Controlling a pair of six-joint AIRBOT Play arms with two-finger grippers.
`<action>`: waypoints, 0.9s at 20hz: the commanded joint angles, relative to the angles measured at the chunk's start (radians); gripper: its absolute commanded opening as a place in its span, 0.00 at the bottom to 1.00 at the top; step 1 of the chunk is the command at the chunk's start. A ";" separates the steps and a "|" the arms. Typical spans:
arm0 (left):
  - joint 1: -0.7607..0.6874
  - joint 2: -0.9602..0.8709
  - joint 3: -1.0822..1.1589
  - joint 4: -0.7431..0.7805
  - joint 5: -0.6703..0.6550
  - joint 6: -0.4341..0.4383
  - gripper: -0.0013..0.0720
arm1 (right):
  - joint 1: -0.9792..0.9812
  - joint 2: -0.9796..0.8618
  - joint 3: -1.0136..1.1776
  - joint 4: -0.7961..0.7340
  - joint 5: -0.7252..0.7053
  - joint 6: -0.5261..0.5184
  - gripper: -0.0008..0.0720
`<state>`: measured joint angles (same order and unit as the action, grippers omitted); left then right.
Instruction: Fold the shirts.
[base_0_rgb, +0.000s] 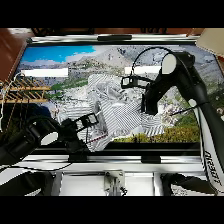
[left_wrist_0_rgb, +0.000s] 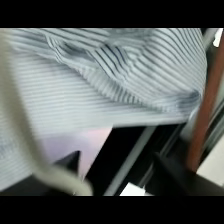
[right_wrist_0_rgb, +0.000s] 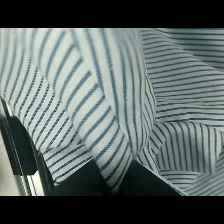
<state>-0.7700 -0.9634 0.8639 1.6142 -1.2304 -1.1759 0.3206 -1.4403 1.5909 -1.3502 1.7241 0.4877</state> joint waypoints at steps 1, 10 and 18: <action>0.003 0.000 0.034 0.135 -0.072 -0.025 0.86 | -0.001 0.032 0.000 -0.001 0.023 0.063 0.13; 0.104 0.080 0.243 0.160 -0.203 -0.058 0.86 | -0.001 0.177 0.000 -0.001 0.031 0.143 0.13; 0.412 0.190 0.230 0.022 -0.232 -0.332 0.85 | -0.002 0.312 0.000 -0.032 0.011 0.398 0.13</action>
<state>-0.4637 -0.7952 1.1007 1.7378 -1.4612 -1.3651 0.3195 -1.1748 1.5909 -1.3605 1.7466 0.7532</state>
